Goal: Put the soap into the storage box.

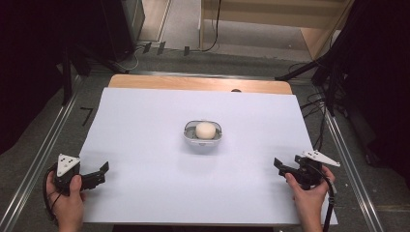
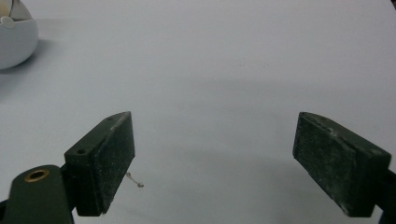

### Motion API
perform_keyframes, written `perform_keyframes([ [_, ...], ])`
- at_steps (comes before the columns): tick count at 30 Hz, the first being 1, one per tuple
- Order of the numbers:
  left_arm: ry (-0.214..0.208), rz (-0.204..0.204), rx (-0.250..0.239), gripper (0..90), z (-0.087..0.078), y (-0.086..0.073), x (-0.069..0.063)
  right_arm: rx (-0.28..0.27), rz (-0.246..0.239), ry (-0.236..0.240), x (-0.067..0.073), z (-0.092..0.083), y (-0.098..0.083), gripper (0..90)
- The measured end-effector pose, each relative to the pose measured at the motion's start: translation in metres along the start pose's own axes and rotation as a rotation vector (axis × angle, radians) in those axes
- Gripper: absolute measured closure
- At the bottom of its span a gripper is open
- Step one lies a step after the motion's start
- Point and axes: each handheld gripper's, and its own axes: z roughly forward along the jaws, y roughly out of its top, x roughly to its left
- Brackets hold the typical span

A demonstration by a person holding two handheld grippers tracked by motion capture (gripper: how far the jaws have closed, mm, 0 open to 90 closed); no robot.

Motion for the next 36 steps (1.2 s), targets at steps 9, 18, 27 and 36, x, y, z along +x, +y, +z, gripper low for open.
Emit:
perform_keyframes([
  [9,0.003,0.001,-0.005,0.3,0.000,0.000,0.000,0.001,0.005,-0.019,-0.010,-0.011,-0.008,13.6],
  [18,0.002,0.002,-0.008,0.3,0.000,0.000,-0.001,-0.004,0.027,-0.051,-0.027,-0.025,-0.015,13.6],
  [27,0.000,0.009,-0.011,0.3,0.000,-0.001,-0.001,-0.001,0.033,-0.090,-0.040,-0.037,-0.022,13.6],
  [36,0.001,0.011,-0.012,0.3,0.000,-0.001,-0.001,-0.017,0.054,-0.098,-0.056,-0.050,-0.030,13.6],
])
